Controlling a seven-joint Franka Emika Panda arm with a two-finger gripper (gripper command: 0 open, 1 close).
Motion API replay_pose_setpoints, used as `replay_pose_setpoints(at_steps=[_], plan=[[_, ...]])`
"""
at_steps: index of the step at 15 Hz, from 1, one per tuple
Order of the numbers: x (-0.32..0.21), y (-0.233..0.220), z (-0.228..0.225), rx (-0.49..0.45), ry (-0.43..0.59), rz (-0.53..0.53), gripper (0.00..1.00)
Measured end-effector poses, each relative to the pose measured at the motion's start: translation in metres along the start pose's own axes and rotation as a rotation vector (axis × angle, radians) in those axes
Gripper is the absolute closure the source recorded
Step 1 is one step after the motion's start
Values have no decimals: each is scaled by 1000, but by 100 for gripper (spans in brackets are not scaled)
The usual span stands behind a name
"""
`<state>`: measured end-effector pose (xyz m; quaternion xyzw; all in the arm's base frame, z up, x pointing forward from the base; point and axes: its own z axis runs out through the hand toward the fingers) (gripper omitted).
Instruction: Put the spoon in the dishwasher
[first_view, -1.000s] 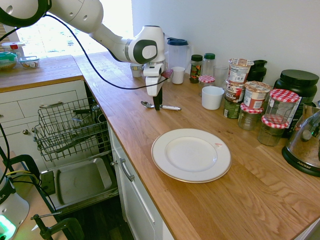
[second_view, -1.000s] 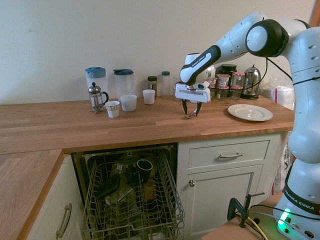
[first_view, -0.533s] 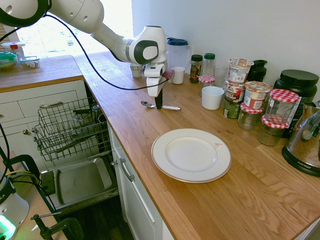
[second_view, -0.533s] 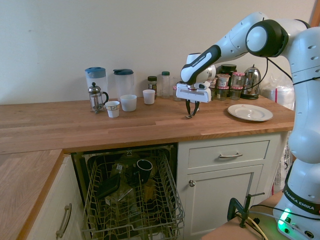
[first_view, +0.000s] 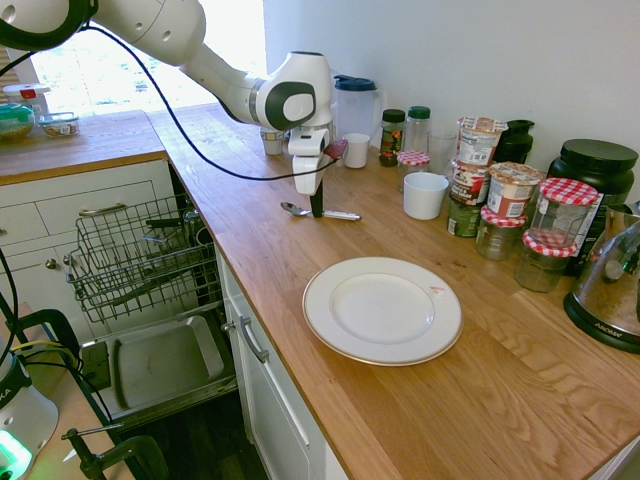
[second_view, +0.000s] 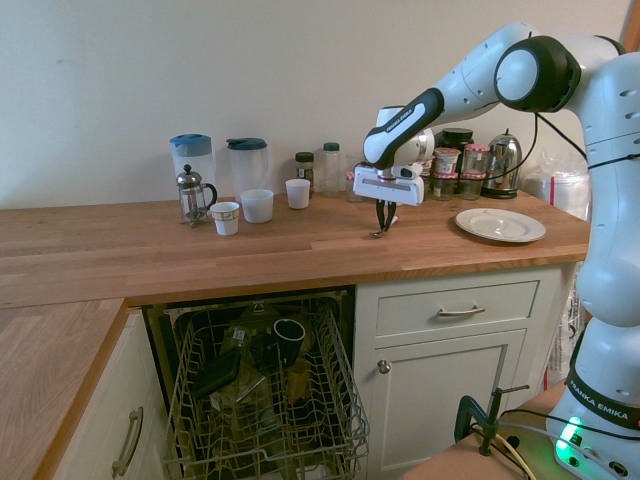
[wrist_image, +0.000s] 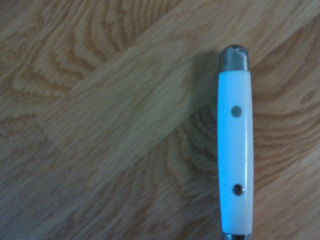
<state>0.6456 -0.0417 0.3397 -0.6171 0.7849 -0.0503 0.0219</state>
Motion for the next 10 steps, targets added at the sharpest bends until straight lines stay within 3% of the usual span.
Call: replay_pose_setpoints(at_steps=[5,10], plan=[[-38,40,-76,92,8,-104,100],[-155,127,-115,132,10,-253,100]])
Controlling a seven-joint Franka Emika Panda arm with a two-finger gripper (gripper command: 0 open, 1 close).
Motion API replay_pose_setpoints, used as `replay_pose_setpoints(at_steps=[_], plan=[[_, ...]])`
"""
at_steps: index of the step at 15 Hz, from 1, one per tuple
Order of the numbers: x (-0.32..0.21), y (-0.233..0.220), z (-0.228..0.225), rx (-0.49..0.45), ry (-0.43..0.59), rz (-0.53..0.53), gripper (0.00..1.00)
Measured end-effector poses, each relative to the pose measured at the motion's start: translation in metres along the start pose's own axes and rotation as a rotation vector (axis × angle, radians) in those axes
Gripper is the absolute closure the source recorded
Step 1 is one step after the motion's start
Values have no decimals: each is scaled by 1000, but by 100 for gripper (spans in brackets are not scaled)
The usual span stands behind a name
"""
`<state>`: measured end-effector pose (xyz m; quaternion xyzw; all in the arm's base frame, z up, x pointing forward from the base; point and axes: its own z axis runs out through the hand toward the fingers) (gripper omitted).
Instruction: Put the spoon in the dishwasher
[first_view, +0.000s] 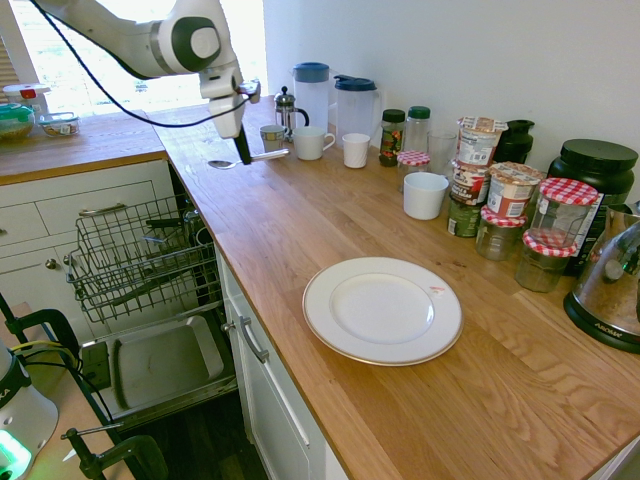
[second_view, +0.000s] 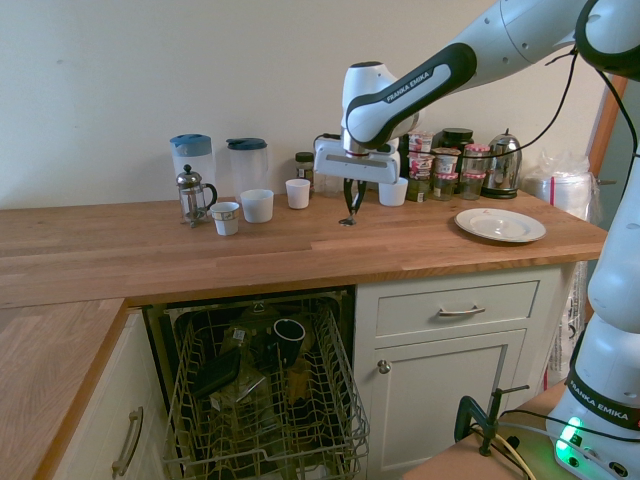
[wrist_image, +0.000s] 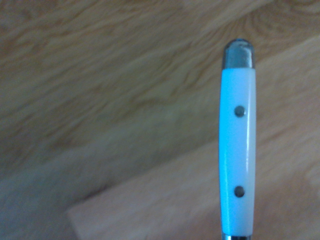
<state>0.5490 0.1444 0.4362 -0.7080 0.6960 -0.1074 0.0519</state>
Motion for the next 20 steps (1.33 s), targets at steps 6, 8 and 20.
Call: replay_pose_setpoints(at_steps=[6,8,20], plan=[[-115,112,20,-4,-27,-134,100],[-147,147,22,-3,-27,-188,100],[-201,199,105,-85,-9,-423,100]])
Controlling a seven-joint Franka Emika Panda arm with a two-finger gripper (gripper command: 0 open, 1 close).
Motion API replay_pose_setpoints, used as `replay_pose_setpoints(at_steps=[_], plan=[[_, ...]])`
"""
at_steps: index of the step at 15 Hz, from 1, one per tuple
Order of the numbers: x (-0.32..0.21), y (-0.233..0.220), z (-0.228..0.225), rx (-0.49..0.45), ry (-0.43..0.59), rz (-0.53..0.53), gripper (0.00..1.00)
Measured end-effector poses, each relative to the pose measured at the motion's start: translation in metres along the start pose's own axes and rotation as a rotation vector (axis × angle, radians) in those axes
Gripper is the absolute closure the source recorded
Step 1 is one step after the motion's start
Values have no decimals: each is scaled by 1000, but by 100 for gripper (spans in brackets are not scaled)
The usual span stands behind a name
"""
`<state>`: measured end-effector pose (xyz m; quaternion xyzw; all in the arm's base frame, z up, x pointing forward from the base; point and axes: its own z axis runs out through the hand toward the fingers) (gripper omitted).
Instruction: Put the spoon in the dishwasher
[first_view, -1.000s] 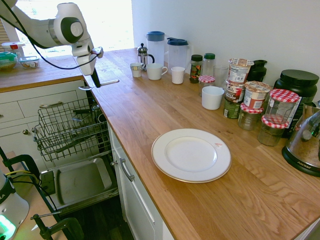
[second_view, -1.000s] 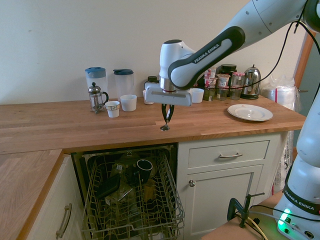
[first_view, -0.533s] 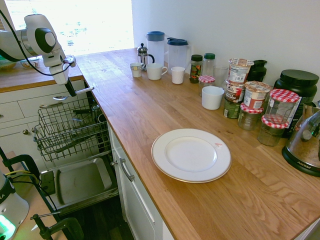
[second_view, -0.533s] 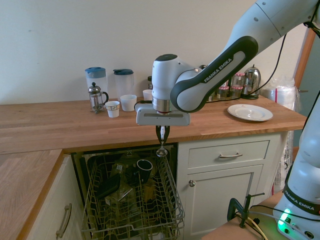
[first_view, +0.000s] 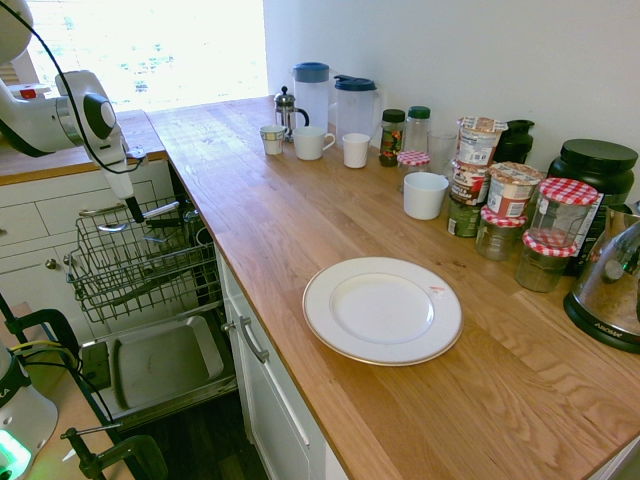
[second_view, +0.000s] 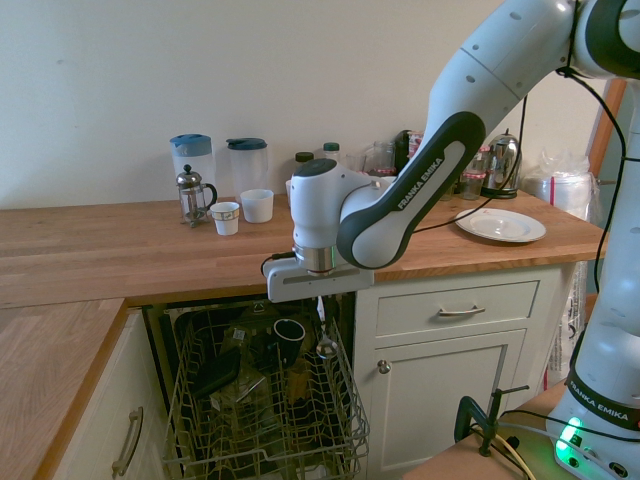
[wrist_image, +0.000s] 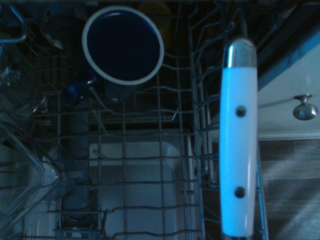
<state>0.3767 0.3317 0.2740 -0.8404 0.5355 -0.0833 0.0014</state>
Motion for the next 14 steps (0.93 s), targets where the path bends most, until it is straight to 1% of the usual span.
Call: replay_pose_setpoints(at_steps=[7,10,12,13,14], plan=[[-14,12,85,-26,-68,-12,100],[-20,15,113,-48,-68,-20,100],[-23,14,124,-56,-61,-23,100],[-24,13,127,-56,-59,-24,0],[-24,12,129,-56,-53,-24,0]])
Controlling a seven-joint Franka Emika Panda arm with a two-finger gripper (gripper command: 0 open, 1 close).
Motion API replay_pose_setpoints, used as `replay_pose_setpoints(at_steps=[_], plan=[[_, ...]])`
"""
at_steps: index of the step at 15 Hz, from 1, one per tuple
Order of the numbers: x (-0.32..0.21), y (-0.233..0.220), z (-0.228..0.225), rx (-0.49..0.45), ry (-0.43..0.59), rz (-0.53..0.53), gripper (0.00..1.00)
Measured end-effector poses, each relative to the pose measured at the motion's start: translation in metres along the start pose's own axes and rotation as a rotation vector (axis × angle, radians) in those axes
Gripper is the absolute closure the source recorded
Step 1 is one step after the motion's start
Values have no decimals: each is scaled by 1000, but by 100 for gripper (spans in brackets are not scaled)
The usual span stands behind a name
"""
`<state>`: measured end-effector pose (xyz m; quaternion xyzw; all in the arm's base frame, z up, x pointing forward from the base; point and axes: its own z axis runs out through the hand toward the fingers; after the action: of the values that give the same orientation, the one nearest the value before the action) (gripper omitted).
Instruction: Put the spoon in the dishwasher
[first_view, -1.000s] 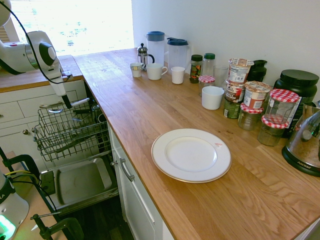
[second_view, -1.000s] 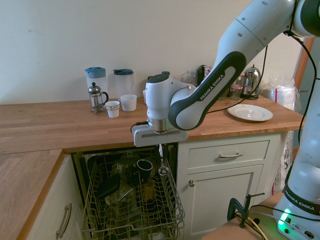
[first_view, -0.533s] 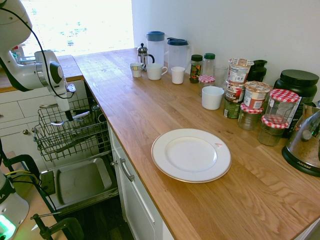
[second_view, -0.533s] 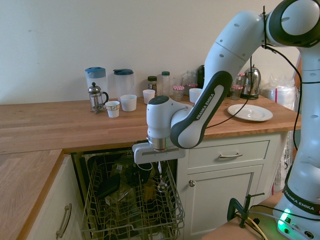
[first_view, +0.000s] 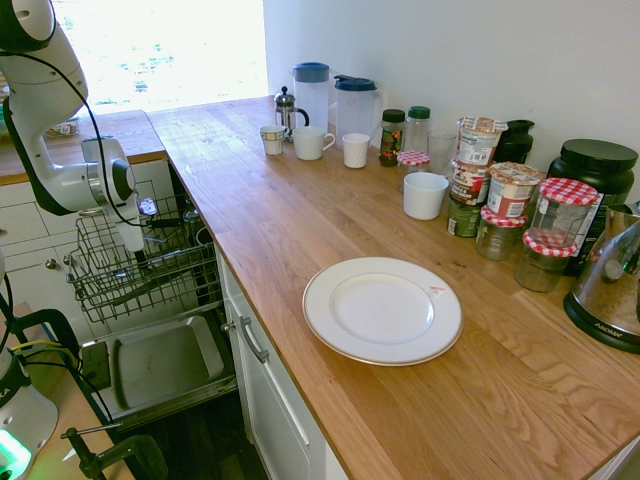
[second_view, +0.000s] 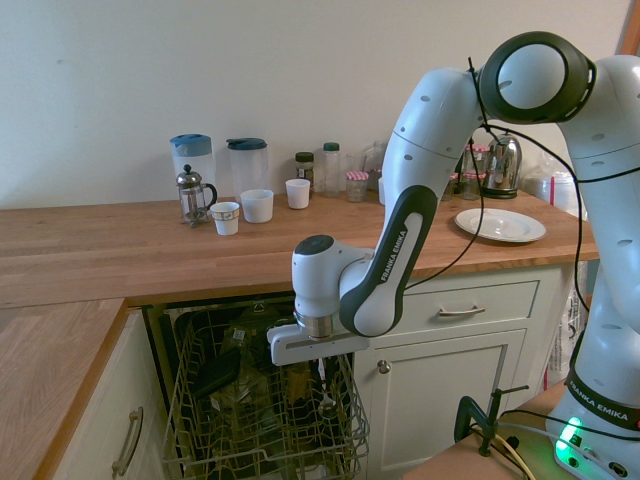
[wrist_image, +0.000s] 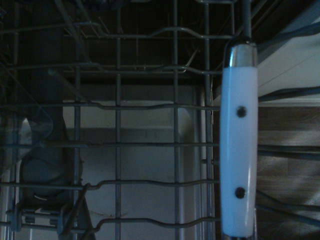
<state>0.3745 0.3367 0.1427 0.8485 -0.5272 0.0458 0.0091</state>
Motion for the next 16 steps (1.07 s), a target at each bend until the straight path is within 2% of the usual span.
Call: replay_pose_setpoints(at_steps=[12,16], plan=[[2,-7,-2,-16,10,-2,0],[8,-12,-21,6,20,3,0]])
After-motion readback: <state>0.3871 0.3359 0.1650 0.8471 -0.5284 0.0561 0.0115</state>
